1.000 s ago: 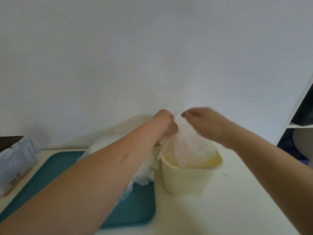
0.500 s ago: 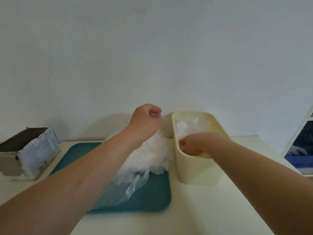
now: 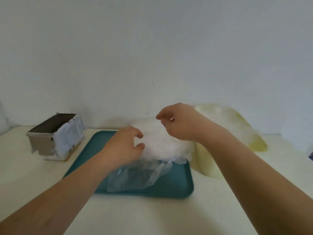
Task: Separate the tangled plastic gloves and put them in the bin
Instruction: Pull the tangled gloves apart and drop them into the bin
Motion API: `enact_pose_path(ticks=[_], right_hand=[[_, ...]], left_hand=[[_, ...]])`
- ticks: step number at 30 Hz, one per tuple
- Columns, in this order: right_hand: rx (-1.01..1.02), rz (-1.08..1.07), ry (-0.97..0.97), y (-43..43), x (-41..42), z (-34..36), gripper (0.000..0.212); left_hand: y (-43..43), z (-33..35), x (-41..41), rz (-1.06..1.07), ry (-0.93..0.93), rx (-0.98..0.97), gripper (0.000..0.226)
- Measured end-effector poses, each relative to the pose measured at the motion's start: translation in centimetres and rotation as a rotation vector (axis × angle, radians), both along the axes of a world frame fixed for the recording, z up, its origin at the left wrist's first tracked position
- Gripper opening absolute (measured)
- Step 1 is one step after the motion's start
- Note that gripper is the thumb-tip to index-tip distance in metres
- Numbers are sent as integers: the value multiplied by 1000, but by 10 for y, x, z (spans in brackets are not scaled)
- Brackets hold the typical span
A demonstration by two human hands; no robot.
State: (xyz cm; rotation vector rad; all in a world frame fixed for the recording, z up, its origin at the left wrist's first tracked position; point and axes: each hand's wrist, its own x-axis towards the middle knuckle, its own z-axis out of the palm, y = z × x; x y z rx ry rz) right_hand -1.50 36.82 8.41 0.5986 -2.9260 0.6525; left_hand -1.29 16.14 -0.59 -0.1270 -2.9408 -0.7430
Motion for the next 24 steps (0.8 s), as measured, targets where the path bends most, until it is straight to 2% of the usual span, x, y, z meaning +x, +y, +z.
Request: enact_pose_path(ticks=[2, 4, 6, 9, 14, 17, 20, 24], right_hand=[[-63, 58, -103, -24, -4, -29, 32], [-87, 22, -138, -36, -16, -60, 31], [-100, -40, -182, -45, -26, -84, 33], [-101, -91, -222, -54, -38, -104, 41], [-78, -94, -228, -61, -51, -119, 50], [-54, -84, -215, -59, -53, -117, 53], [-66, -55, -129, -51, -51, -103, 61], [-157, 110, 58, -48, -31, -74, 83]], left_hand=[[-17, -13, 6, 56, -49, -63, 44], [-30, -20, 9, 63, -89, -128, 39], [-39, -25, 11, 52, -129, -132, 36], [-46, -31, 11, 80, -122, -86, 44], [-62, -41, -10, 141, -197, 90, 38], [-67, -41, -15, 129, -135, 305, 14], [-74, -29, -15, 108, -46, 531, 17], [-77, -1, -5, -26, -63, 648, 11]])
